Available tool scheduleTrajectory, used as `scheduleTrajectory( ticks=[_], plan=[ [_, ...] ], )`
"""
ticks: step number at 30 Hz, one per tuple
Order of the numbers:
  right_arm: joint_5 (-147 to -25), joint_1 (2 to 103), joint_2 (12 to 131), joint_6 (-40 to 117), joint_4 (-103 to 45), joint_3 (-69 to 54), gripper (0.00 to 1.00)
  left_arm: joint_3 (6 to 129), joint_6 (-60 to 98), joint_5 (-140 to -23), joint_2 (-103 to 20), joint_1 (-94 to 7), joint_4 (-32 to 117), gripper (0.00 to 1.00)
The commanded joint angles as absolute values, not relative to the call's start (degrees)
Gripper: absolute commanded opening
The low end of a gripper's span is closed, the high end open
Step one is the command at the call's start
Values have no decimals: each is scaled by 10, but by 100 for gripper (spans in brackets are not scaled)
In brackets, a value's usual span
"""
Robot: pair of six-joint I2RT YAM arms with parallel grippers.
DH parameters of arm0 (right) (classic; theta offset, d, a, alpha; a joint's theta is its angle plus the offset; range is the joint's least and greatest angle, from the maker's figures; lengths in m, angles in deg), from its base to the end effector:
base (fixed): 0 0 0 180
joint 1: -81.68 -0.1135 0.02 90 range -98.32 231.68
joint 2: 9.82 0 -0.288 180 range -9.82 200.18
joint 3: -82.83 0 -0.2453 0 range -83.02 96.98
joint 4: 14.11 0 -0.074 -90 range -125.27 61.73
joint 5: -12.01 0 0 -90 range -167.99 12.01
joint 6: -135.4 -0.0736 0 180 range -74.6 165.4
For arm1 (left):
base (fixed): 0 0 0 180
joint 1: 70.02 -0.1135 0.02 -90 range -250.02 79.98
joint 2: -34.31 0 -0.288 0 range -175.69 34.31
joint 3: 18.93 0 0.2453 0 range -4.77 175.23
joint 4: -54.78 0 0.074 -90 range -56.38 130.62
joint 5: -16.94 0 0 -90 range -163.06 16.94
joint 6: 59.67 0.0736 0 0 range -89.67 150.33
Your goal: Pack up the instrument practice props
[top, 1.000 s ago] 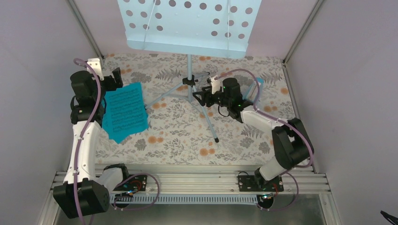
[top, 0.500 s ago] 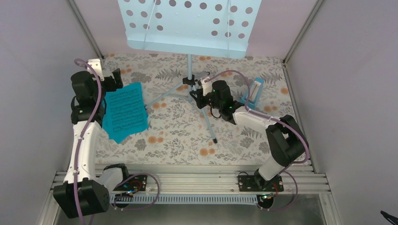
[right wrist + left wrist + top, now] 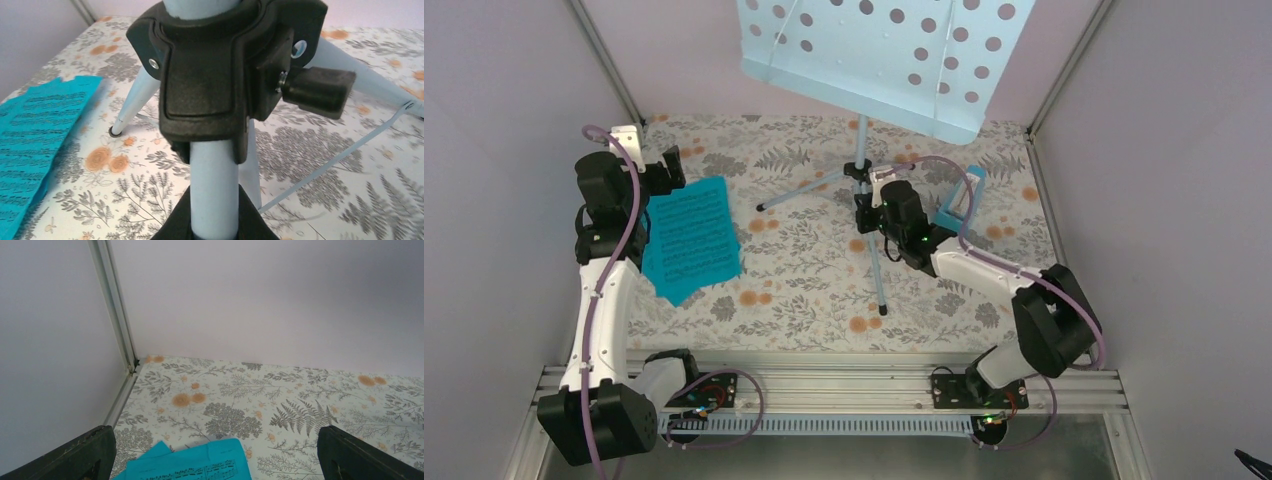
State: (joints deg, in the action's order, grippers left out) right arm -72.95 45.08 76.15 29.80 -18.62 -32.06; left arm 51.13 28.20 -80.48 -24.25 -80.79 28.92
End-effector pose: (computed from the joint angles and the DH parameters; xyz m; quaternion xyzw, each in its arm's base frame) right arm 0.2945 0.2107 0.2503 -0.1308 0.8344 0.2016 0.4959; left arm 0.2499 0.0379 0.3717 -0.0491 0.7878 -0.0049 0.6140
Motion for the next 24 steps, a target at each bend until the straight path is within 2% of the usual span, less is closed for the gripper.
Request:
scheduleTrajectory(
  ticks=[1, 8, 16, 17, 21, 24],
  plan=[
    [-638, 452, 724, 224, -220, -329, 4, 505, 285, -800, -244, -809, 298, 100],
    [-625, 415, 704, 137, -219, -348, 4, 509, 280, -787, -249, -809, 291, 100],
    [-647, 363, 723, 63, -198, -333, 5, 509, 266, -712, -238, -810, 280, 100],
    [-653, 359, 725, 62, -197, -331, 8, 511, 266, -713, -240, -809, 278, 100],
    [-650, 355, 715, 70, -202, -330, 34, 513, 265, -715, -244, -809, 275, 100],
    [-659, 355, 679, 90, -198, -352, 59, 510, 262, -717, -241, -809, 277, 100]
  ],
)
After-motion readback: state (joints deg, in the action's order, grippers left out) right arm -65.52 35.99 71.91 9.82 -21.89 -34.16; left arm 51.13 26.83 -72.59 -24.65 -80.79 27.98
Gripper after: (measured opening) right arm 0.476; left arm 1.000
